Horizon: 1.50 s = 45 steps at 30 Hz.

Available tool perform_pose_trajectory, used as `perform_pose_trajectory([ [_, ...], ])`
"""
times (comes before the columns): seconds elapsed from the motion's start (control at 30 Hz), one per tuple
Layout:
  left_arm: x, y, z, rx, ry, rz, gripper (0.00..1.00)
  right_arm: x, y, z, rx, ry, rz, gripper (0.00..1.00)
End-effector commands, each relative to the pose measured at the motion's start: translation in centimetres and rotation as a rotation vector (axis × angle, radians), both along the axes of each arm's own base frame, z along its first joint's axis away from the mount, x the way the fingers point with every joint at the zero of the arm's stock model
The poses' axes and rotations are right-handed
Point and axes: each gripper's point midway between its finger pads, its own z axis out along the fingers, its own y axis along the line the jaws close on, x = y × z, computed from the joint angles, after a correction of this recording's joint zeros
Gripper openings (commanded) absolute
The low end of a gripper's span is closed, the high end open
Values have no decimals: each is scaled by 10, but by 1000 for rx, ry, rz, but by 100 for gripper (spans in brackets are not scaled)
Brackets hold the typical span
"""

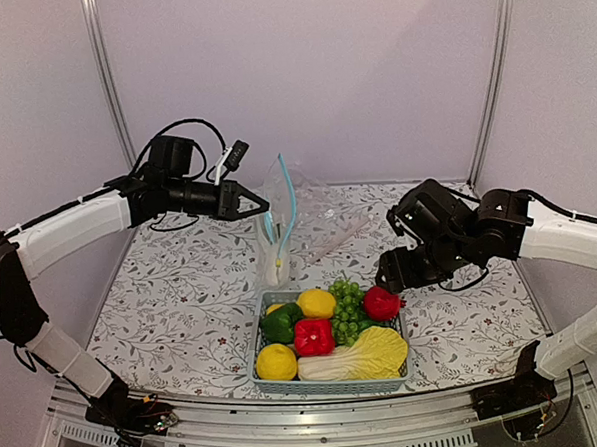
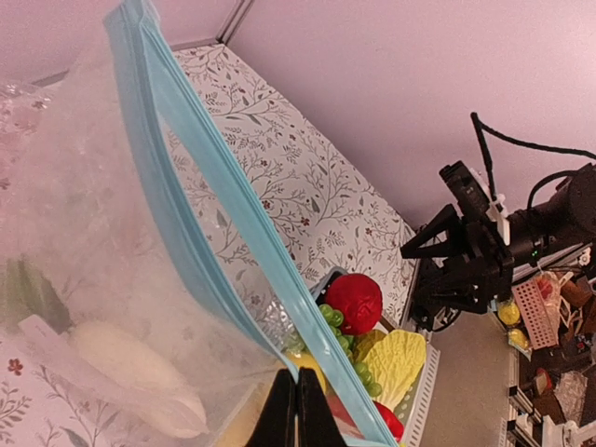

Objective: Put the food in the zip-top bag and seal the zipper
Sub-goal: Place the fake vegetable in the zipper food storage bag, then pick up the fake vegetable from the bin.

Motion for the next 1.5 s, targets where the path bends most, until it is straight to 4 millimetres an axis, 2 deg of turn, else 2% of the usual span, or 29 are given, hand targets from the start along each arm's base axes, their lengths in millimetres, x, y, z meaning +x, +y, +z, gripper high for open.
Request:
perform_pose_trajectory([
  [0.0, 8, 6, 2, 9, -16, 15, 0, -13, -16, -17, -94, 10, 21, 72],
  [0.2, 8, 6, 1, 6, -13, 15, 0, -12, 5, -22, -141, -9, 121, 79],
  [0.4, 7, 6, 2, 6, -15, 16, 0, -7, 14, -42, -240, 11, 164, 81],
  [0.57, 7, 6, 3, 6, -18, 15, 0, -6, 13, -49, -274, 9, 167, 88],
  [0.87, 8, 6, 0, 6, -4, 16, 0, -3, 16, -64, -354, 1, 165, 88],
  [1.47, 7, 6, 2, 4, -14, 16, 0, 3, 10, -72, -415, -3, 116, 85],
])
